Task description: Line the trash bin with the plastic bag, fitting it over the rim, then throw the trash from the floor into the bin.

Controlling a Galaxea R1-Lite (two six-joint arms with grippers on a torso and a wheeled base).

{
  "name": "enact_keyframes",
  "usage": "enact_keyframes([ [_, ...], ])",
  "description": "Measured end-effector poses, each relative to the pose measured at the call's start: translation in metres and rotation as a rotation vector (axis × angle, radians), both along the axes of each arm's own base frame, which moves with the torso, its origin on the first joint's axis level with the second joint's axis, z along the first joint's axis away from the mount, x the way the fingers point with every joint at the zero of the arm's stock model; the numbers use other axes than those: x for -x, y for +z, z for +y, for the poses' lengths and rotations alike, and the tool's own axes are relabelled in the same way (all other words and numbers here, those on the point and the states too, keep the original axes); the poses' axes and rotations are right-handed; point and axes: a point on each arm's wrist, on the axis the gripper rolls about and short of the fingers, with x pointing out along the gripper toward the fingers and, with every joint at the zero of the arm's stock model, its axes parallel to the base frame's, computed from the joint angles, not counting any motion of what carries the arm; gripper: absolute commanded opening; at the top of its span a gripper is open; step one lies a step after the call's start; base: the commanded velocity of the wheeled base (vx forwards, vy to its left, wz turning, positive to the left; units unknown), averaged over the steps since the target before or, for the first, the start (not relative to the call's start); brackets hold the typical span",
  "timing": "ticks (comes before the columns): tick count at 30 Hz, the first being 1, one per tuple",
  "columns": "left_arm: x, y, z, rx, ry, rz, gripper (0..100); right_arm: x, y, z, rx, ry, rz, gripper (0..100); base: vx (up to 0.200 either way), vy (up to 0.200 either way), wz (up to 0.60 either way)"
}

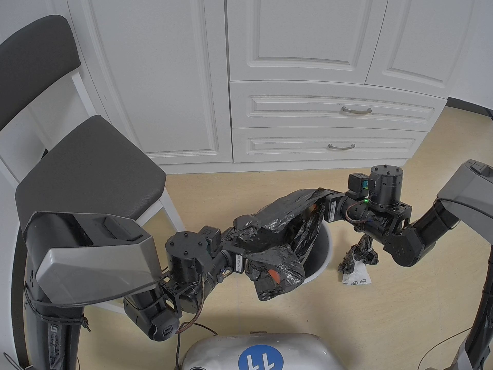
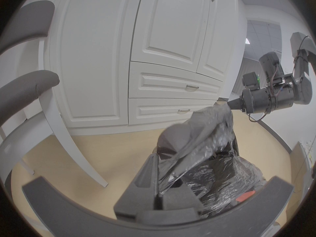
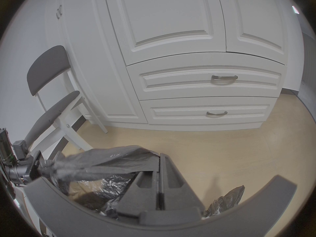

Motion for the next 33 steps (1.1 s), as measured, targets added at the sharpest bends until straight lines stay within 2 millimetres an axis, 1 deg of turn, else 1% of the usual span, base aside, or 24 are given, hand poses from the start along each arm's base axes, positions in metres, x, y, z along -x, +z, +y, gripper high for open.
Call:
enact_keyframes([
  [9, -0.004, 0.0, -0.008, 0.028, -0.004, -0.013, 0, 0.01, 0.012, 0.0, -0.033, 0.008, 0.017, 100, 0.0, 0.0, 0.0],
  [12, -0.005, 0.0, -0.01, 0.034, -0.004, -0.016, 0, 0.012, 0.014, -0.001, -0.028, 0.009, 0.046, 100, 0.0, 0.0, 0.0],
  [15, -0.006, 0.0, -0.011, 0.037, -0.003, -0.019, 0, 0.017, 0.013, -0.004, -0.008, 0.024, 0.127, 100, 0.0, 0.0, 0.0],
  [17, -0.007, 0.001, -0.012, 0.039, -0.003, -0.02, 0, 0.023, 0.01, -0.006, 0.003, 0.047, 0.209, 100, 0.0, 0.0, 0.0],
  [20, -0.007, 0.0, -0.012, 0.038, -0.001, -0.02, 0, 0.031, 0.013, -0.009, -0.012, 0.074, 0.279, 100, 0.0, 0.0, 0.0],
  [24, -0.007, 0.0, -0.014, 0.039, -0.004, -0.02, 0, 0.046, 0.027, -0.013, -0.048, 0.099, 0.274, 100, 0.0, 0.0, 0.0],
  [28, -0.006, 0.0, -0.014, 0.039, -0.006, -0.019, 0, 0.064, 0.034, -0.015, -0.049, 0.122, 0.269, 100, 0.0, 0.0, 0.0],
  [31, -0.006, 0.0, -0.015, 0.04, -0.007, -0.019, 0, 0.071, 0.035, -0.013, -0.043, 0.13, 0.272, 100, 0.0, 0.0, 0.0],
  [33, -0.006, 0.0, -0.015, 0.039, -0.007, -0.019, 0, 0.072, 0.031, -0.012, -0.037, 0.13, 0.28, 100, 0.0, 0.0, 0.0],
])
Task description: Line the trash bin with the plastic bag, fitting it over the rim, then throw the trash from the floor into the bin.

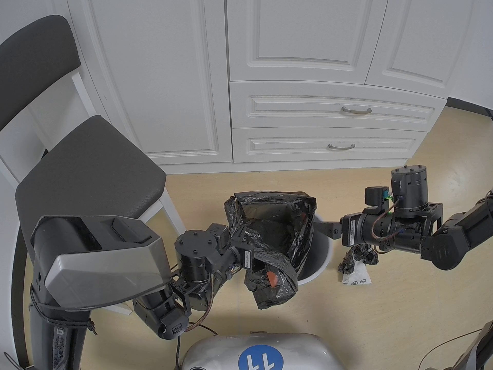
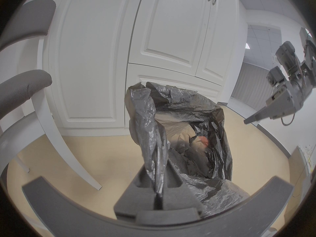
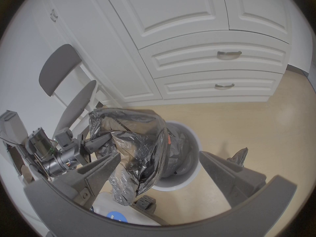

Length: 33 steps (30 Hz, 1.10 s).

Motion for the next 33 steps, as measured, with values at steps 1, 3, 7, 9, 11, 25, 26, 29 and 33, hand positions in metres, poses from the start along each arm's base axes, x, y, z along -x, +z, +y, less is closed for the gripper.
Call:
enact_keyframes([
  [1, 0.0, 0.0, 0.0, 0.0, 0.0, 0.0, 0, -0.001, -0.004, 0.001, 0.004, -0.001, 0.006, 100, 0.0, 0.0, 0.0],
  [3, 0.001, 0.0, 0.0, 0.001, -0.001, 0.0, 0, -0.006, -0.013, 0.004, 0.011, -0.005, 0.014, 100, 0.0, 0.0, 0.0],
  [7, 0.002, 0.0, -0.001, 0.0, -0.003, 0.0, 0, -0.021, -0.038, 0.013, 0.015, -0.014, 0.016, 100, 0.0, 0.0, 0.0],
  [9, 0.002, 0.0, -0.001, 0.003, -0.004, -0.003, 0, -0.03, -0.053, 0.017, 0.017, -0.031, 0.012, 100, 0.0, 0.0, 0.0],
  [11, 0.002, 0.0, -0.001, 0.005, -0.005, -0.006, 0, -0.038, -0.067, 0.022, 0.025, -0.052, 0.011, 100, 0.0, 0.0, 0.0],
  [25, 0.005, 0.0, -0.001, 0.004, -0.008, -0.007, 0, -0.046, -0.114, 0.048, 0.004, -0.069, 0.09, 100, 0.0, 0.0, 0.0],
  [26, 0.005, 0.0, -0.001, 0.004, -0.009, -0.007, 0, -0.045, -0.114, 0.049, 0.005, -0.065, 0.09, 100, 0.0, 0.0, 0.0],
  [29, 0.005, 0.001, -0.001, 0.004, -0.009, -0.007, 0, -0.041, -0.115, 0.054, 0.007, -0.052, 0.094, 0, 0.0, 0.0, 0.0],
  [33, 0.005, 0.001, -0.001, 0.004, -0.009, -0.007, 0, -0.043, -0.118, 0.055, 0.001, -0.056, 0.1, 0, 0.0, 0.0, 0.0],
])
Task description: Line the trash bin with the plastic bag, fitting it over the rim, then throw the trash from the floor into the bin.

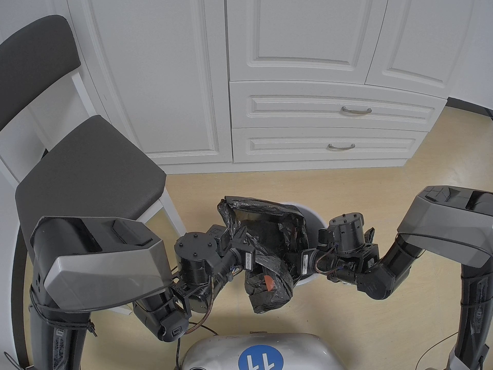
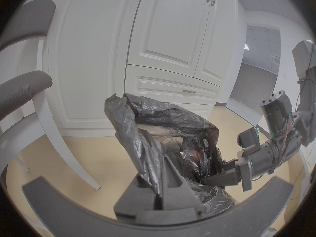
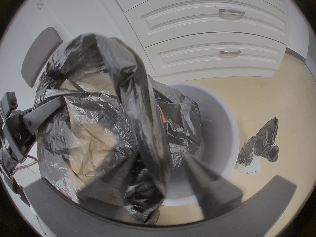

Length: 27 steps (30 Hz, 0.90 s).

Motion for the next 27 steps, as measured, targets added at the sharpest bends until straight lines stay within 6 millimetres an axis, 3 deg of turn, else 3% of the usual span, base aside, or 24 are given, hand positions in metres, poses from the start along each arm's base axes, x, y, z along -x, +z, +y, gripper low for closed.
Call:
enact_keyframes([
  [7, -0.001, 0.002, 0.0, 0.003, 0.022, -0.006, 0, -0.006, -0.001, -0.005, -0.016, -0.026, 0.004, 0, 0.0, 0.0, 0.0],
  [12, -0.002, 0.002, 0.001, 0.002, 0.028, -0.008, 0, -0.009, 0.011, -0.018, -0.013, -0.054, -0.008, 0, 0.0, 0.0, 0.0],
  [16, -0.002, 0.003, 0.002, 0.0, 0.032, -0.008, 0, -0.01, 0.026, -0.038, 0.018, -0.062, -0.014, 0, 0.0, 0.0, 0.0],
  [21, 0.0, 0.002, 0.009, -0.018, 0.026, 0.003, 0, -0.016, 0.047, -0.076, 0.051, -0.094, -0.041, 0, 0.0, 0.0, 0.0],
  [27, 0.009, -0.001, 0.02, -0.042, -0.146, 0.045, 0, -0.018, 0.063, -0.101, 0.061, -0.117, -0.083, 0, 0.0, 0.0, 0.0],
])
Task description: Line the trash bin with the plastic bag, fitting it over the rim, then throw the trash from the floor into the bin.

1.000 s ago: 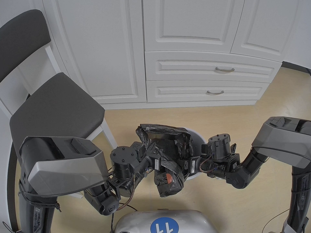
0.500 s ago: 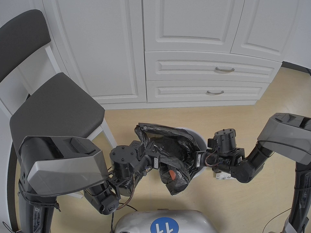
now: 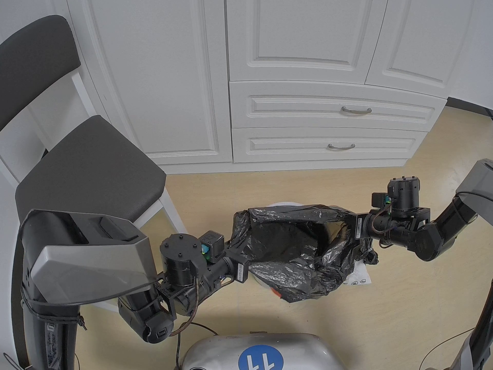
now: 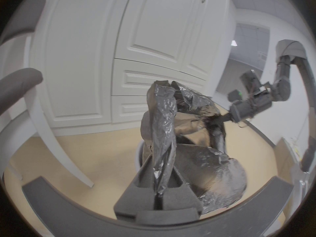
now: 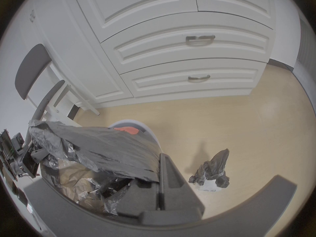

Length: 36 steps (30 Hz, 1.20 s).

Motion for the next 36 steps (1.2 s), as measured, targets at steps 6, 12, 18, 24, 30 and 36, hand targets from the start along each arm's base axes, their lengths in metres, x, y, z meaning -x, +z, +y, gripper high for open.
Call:
enact_keyframes([
  [6, -0.009, 0.003, 0.018, 0.005, -0.177, 0.006, 0, -0.001, 0.006, -0.011, 0.012, -0.01, -0.023, 0, 0.0, 0.0, 0.0],
  [12, -0.024, 0.001, 0.038, -0.027, -0.363, -0.039, 0, -0.002, 0.009, -0.014, 0.015, -0.016, -0.035, 0, 0.0, 0.0, 0.0],
  [18, -0.043, -0.002, 0.037, -0.057, -0.404, -0.053, 0, 0.001, 0.015, -0.013, 0.017, -0.014, -0.045, 0, 0.0, 0.0, 0.0],
  [24, -0.062, 0.003, 0.013, -0.071, -0.351, -0.066, 0, 0.004, 0.021, -0.011, 0.019, -0.008, -0.061, 0, 0.0, 0.0, 0.0],
  [30, -0.072, -0.001, -0.009, -0.097, -0.336, -0.017, 0, 0.004, 0.019, -0.01, 0.022, -0.005, -0.054, 0, 0.0, 0.0, 0.0],
  [36, -0.06, -0.015, -0.008, -0.127, -0.321, 0.044, 0, 0.006, 0.009, -0.009, 0.05, 0.006, 0.031, 0, 0.0, 0.0, 0.0],
])
